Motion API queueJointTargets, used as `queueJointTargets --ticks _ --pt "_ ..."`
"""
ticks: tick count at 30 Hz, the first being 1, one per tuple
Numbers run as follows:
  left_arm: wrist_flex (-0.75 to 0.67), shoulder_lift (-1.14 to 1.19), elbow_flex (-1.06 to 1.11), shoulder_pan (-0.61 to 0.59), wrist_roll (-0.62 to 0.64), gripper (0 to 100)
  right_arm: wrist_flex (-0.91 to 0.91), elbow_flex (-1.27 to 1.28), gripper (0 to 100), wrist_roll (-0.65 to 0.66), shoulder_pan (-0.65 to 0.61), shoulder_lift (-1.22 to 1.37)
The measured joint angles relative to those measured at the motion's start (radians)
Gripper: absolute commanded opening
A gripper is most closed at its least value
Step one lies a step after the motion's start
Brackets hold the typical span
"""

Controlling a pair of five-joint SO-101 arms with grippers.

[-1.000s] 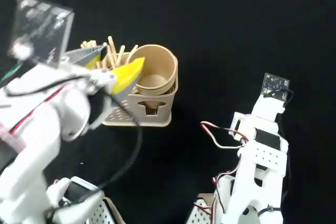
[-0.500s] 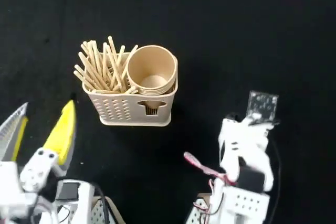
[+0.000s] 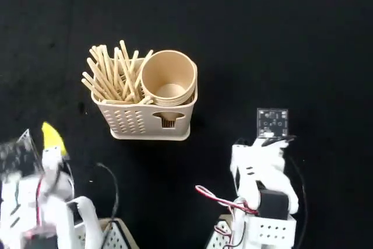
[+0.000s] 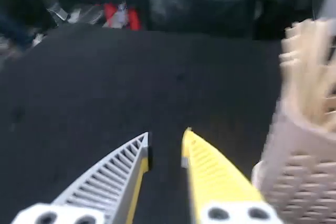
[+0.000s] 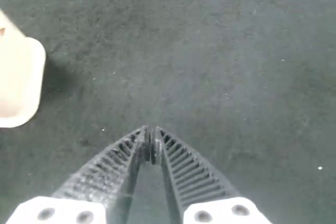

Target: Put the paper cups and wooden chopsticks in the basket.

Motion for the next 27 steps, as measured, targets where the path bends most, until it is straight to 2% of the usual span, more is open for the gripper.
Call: queueJointTargets --ticks 5,14,22,27 --pt "-0.058 -0.005 0.196 -0.025 0.000 9 0.005 0.000 1.5 0.000 -0.008 0.000" --pt "-0.137 -0.003 0.381 -0.009 -0.025 9 0.006 0.021 1.5 0.000 -0.087 0.000" --pt "-0.259 -0.003 0.680 0.132 -0.055 9 0.006 0.041 1.5 0.000 -0.094 0.000" --pt "-0.276 0.005 0.695 0.170 -0.055 9 -0.008 0.107 1.4 0.000 -0.190 0.000"
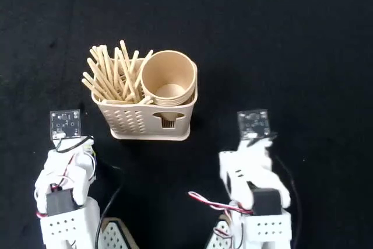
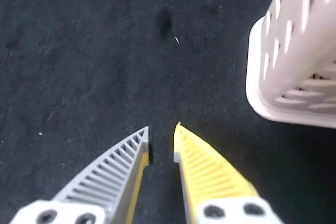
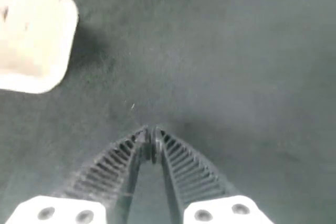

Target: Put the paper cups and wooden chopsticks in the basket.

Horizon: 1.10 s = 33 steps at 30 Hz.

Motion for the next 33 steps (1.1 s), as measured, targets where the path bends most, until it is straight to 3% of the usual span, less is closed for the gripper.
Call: queueJointTargets --ticks 5,9,17,33 --pt "0.006 0.000 0.000 0.000 0.000 8 -0.014 0.025 1.5 0.000 -0.064 0.000" --pt "0.048 0.000 0.000 0.000 0.000 3 -0.014 0.025 1.5 0.000 -0.072 0.000" --pt "0.048 0.000 0.000 0.011 -0.087 3 -0.014 0.025 1.5 0.000 -0.074 0.000" --pt "0.057 0.000 0.000 0.011 -0.091 3 -0.014 0.025 1.5 0.000 -0.074 0.000"
